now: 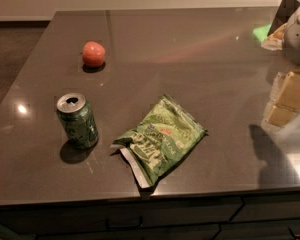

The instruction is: Move green can near apple

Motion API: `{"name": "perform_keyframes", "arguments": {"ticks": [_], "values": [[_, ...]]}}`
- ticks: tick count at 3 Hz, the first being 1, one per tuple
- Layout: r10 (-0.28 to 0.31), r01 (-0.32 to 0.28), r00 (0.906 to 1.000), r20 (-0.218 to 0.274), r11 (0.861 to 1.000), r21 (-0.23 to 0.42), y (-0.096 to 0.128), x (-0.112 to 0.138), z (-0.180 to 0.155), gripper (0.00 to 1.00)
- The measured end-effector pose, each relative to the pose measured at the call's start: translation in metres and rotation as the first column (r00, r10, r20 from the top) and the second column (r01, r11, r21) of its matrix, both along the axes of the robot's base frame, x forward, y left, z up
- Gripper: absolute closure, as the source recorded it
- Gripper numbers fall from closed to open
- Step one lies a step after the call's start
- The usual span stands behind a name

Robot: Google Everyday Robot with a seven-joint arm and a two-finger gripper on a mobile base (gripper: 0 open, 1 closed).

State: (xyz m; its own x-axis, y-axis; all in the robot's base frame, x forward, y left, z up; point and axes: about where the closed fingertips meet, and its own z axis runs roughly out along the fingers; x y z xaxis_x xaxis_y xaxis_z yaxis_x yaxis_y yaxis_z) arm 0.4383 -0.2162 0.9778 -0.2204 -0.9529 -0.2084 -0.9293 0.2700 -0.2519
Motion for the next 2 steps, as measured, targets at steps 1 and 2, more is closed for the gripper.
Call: {"name": "perform_keyframes", "arguments": {"ticks": [1,2], "values": [[0.0,0.0,1.0,0.0,1.0,0.0,0.0,0.0,0.0,0.0],[0.033,-0.033,0.9993,0.017,0.999,0.04,0.026,0.01,0.002,0.0]]}}
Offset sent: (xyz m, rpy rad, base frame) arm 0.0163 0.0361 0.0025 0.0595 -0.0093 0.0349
